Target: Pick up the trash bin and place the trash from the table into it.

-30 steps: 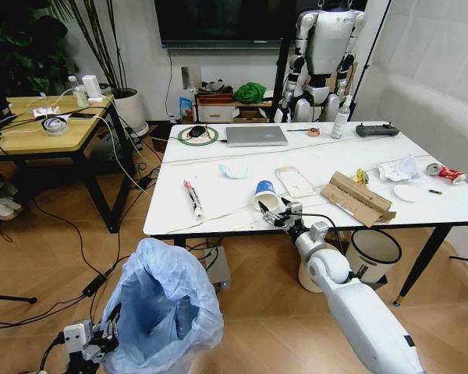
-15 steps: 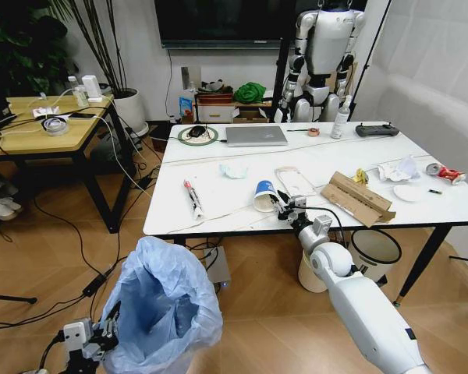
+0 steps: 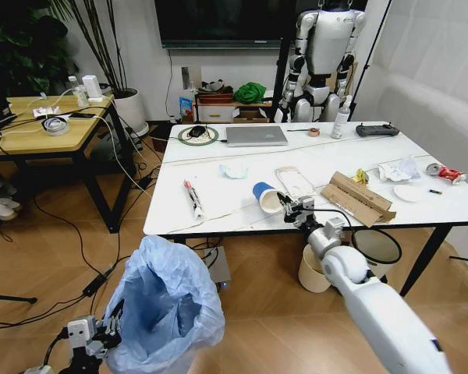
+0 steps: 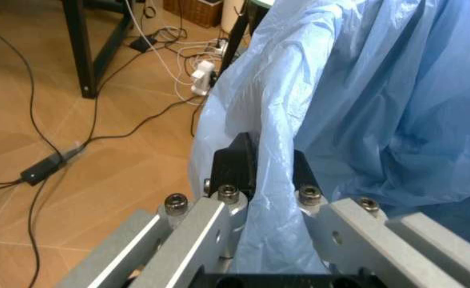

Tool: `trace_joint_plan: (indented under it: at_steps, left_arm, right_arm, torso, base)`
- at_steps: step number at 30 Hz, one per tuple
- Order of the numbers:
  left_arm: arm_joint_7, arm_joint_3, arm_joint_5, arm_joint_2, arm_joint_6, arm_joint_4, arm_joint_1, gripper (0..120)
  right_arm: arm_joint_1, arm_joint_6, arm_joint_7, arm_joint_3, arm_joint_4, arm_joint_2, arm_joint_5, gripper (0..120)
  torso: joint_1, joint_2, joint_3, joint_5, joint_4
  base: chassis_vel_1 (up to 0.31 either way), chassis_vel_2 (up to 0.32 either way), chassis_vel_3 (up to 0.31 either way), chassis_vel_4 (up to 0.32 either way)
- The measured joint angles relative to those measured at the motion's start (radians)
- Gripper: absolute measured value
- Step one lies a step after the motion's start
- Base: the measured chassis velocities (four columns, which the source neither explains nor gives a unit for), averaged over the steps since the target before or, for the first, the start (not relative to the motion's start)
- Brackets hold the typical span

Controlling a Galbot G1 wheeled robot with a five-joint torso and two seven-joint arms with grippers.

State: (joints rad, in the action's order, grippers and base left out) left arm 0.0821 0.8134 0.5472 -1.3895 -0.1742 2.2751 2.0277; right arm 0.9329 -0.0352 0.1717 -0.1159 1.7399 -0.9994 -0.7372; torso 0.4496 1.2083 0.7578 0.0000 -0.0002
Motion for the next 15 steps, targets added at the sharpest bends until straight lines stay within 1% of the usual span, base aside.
trace_joint_plan:
  at_steps: [1, 2, 5, 7, 9, 10, 11, 15]
  left_arm:
    - [-0.001, -0.001, 0.002, 0.002, -0.002, 0.0, 0.0, 1]
    - [-0.001, -0.001, 0.002, 0.002, -0.002, 0.0, 0.0, 1]
    - [-0.005, -0.004, 0.01, 0.01, -0.008, 0.005, 0.001, 1]
    - [-0.005, -0.005, 0.014, 0.014, -0.011, 0.007, 0.001, 1]
    - [-0.006, -0.005, 0.018, 0.018, -0.013, 0.008, 0.001, 1]
    - [-0.006, -0.005, 0.018, 0.018, -0.013, 0.008, 0.001, 1]
    - [-0.007, -0.005, 0.021, 0.021, -0.016, 0.008, 0.001, 1]
    - [-0.012, -0.004, 0.031, 0.03, -0.023, 0.008, -0.003, 1]
  right_arm:
    - [0.006, -0.004, 0.012, 0.021, 0.047, 0.025, -0.035, 0]
    - [0.006, -0.004, 0.012, 0.021, 0.047, 0.025, -0.035, 0]
    - [0.009, -0.017, 0.032, 0.103, 0.182, 0.084, -0.143, 0]
    - [0.002, -0.02, 0.045, 0.165, 0.245, 0.109, -0.179, 0]
    - [-0.008, -0.02, 0.056, 0.231, 0.288, 0.124, -0.191, 0]
    - [-0.008, -0.02, 0.056, 0.231, 0.288, 0.124, -0.191, 0]
    - [-0.023, -0.019, 0.069, 0.297, 0.314, 0.135, -0.193, 0]
    - [-0.068, -0.006, 0.102, 0.443, 0.339, 0.145, -0.178, 0]
  torso:
    - [0.0, 0.0, 0.0, -0.0001, -0.0003]
    - [0.0, 0.0, 0.0, -0.0001, -0.0003]
    - [0.0, 0.0, 0.0, 0.0, 0.0001]
    - [0.0, 0.0, 0.0, -0.0001, 0.0002]
    - [0.0, 0.0, 0.0, -0.0001, 0.0001]
    - [0.0, 0.0, 0.0, -0.0001, 0.0001]
    - [0.0, 0.0, 0.0, 0.0, 0.0002]
    - [0.0, 0.0, 0.0, 0.0, 0.0002]
  base:
    - [0.0, 0.0, 0.0, 0.0]
    - [0.0, 0.0, 0.0, 0.0]
    - [0.0, 0.0, 0.0, 0.0]
    - [0.0, 0.0, 0.0, 0.0]
    - [0.0, 0.0, 0.0, 0.0]
    - [0.0, 0.0, 0.0, 0.0]
    - [0.0, 0.0, 0.0, 0.0]
    - [0.0, 0.0, 0.0, 0.0]
